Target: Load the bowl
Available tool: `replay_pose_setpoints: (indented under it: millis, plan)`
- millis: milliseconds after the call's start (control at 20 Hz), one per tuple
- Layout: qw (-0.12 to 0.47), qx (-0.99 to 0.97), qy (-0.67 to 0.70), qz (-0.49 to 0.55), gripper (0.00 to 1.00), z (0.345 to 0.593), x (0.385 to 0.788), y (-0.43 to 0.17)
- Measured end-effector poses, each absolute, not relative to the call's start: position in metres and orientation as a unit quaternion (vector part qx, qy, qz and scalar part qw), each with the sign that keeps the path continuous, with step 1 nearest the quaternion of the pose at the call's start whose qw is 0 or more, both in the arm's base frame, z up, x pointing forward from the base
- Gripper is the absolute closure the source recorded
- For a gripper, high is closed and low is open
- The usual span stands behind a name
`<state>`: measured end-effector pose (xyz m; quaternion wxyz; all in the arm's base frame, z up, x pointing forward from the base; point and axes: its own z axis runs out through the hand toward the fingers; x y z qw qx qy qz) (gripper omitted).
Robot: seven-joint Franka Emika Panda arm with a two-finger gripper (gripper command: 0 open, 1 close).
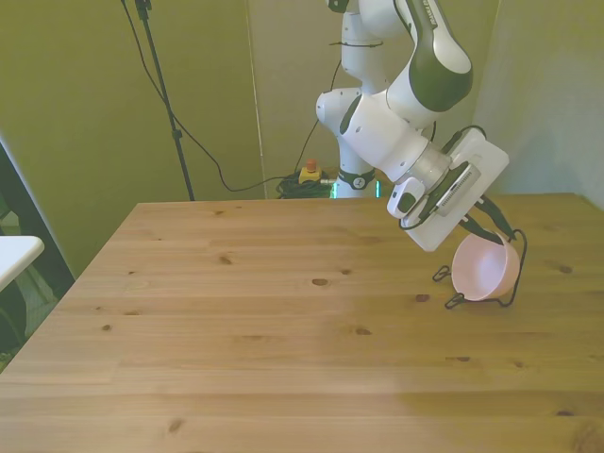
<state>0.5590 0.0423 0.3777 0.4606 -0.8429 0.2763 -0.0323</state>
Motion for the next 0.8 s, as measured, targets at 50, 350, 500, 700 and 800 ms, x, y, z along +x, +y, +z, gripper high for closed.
replay_pose_setpoints:
  millis: [50,350,500,700,800]
  plan:
    - [0.460,-0.843,0.276,-0.032,0.00,0.378,0.559,0.042]
    - [0.446,-0.848,0.283,-0.035,0.00,0.387,0.556,0.041]
    - [0.445,-0.847,0.288,-0.043,0.00,0.399,0.552,0.034]
    - [0.439,-0.847,0.296,-0.050,0.00,0.410,0.546,0.023]
    - [0.421,-0.851,0.309,-0.061,0.00,0.424,0.543,0.015]
